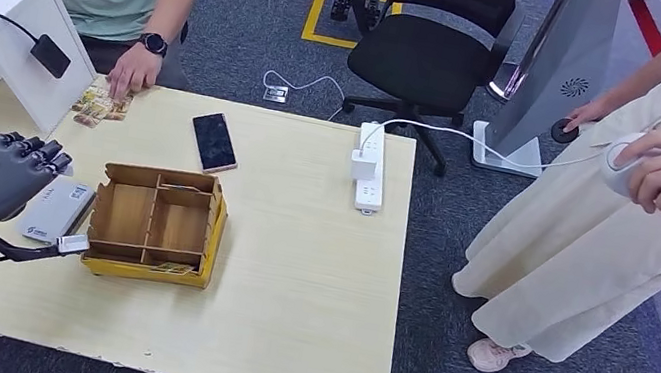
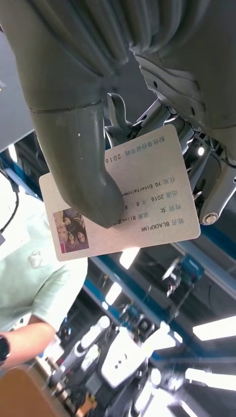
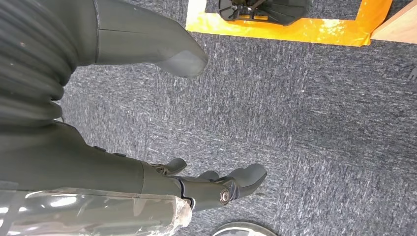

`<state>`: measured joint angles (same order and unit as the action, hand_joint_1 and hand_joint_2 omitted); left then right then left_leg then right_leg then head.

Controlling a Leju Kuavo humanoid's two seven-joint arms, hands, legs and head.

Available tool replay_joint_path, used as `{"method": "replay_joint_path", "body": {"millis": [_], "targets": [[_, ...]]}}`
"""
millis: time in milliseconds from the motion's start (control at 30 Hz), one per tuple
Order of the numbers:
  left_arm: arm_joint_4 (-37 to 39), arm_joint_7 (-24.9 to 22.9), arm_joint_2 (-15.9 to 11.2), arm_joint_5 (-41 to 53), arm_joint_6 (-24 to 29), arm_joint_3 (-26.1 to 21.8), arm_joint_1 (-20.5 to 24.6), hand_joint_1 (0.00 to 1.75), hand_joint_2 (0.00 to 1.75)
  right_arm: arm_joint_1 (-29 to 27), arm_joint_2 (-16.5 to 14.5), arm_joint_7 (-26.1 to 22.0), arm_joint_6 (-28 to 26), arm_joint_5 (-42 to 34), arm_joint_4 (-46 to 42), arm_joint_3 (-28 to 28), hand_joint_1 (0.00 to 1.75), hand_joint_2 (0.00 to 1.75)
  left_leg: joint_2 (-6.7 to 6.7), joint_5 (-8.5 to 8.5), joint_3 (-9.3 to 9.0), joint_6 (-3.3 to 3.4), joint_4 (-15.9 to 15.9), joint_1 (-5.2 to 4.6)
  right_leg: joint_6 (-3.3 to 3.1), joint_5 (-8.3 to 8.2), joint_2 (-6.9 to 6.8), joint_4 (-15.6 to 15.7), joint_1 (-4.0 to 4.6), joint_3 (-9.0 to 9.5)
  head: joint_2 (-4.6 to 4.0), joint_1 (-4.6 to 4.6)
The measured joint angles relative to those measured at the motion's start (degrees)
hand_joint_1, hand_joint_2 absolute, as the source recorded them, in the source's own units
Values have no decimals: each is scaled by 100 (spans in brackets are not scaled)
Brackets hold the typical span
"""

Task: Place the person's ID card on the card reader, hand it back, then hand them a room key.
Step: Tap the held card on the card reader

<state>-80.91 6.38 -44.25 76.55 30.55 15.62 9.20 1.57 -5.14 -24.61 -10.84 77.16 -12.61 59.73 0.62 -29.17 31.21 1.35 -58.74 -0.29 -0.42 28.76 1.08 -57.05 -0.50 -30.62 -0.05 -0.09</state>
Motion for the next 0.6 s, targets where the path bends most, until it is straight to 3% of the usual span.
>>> {"method": "replay_joint_path", "body": {"millis": [233, 600], "targets": [[-288, -69, -307, -173, -88, 33, -388, 175, 175, 0, 0, -4, 2, -48, -5, 0, 0, 175, 2, 0, 0, 0, 0, 1, -1, 1, -2, 0, 0, 1, 1, 1], [-709, -23, -307, -234, 63, -17, -738, 175, 175, -2, 0, -4, 2, -56, -30, 0, 0, 175, 3, 0, 0, 0, 0, -1, 0, 1, -4, 1, 0, 3, 1, 1]]}}
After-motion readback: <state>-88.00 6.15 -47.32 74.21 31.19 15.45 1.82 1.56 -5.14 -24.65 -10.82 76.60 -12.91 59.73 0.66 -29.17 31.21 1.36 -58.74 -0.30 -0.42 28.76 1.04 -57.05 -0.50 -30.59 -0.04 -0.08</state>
